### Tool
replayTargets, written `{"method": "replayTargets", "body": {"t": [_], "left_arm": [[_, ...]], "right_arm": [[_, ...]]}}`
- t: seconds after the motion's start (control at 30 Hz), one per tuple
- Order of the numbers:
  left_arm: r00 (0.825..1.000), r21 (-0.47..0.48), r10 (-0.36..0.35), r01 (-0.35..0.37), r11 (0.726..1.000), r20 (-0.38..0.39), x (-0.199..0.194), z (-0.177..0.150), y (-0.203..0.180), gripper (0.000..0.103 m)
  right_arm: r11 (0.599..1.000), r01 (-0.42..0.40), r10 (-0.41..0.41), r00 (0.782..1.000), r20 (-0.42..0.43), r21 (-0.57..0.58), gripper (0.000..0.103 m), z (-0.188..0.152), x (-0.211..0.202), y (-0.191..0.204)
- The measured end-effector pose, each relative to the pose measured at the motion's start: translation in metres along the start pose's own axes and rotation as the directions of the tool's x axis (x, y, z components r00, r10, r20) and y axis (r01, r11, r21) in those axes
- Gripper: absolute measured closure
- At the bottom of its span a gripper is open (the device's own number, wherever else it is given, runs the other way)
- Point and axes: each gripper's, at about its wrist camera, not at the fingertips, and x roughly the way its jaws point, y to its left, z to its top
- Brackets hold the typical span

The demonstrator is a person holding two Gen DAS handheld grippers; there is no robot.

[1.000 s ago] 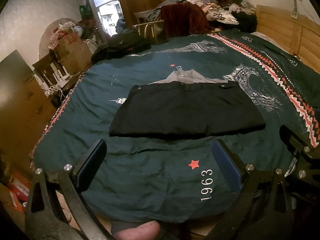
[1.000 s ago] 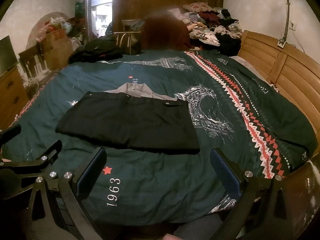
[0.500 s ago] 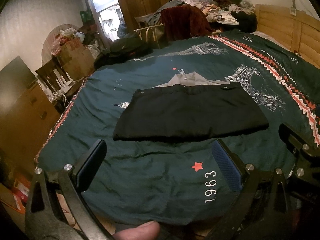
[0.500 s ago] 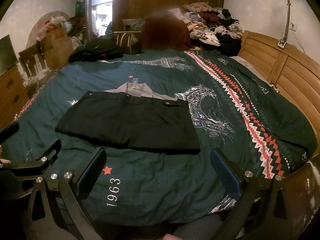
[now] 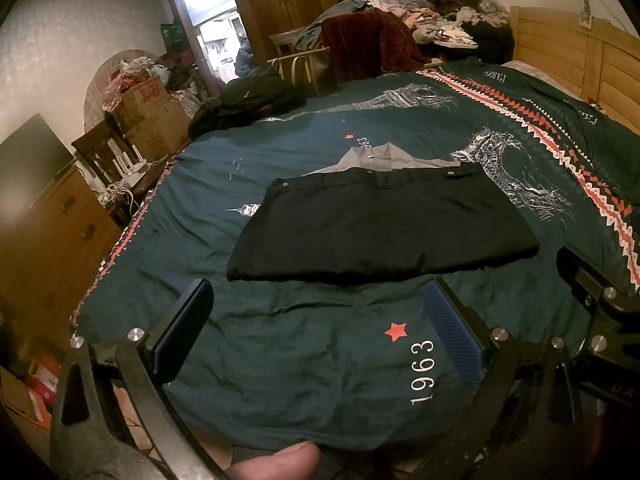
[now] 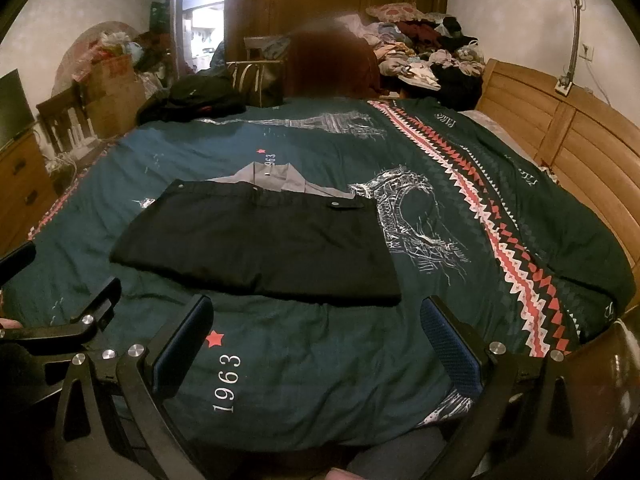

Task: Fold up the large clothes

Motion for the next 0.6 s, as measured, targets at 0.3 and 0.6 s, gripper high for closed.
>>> {"method": "replayTargets", "body": {"t": [0.3,0.6], "left_arm": [[1.000,-0.002,-0.009,0.009,1.000,-0.007,0.0005,-0.0026,0.0025,0.000],[1.000,-0.001,-0.010,0.010,1.000,-0.009,0.0009,-0.0030,0.0024,0.000]], "right_arm": [[1.000,0.001,-0.001,1.000,-0.001,0.000,0.000,-0.0005,-0.0001,0.0007],[1.000,0.002,-0.002,1.000,-0.001,0.000,0.000,-0.0011,0.0002,0.0016]]}}
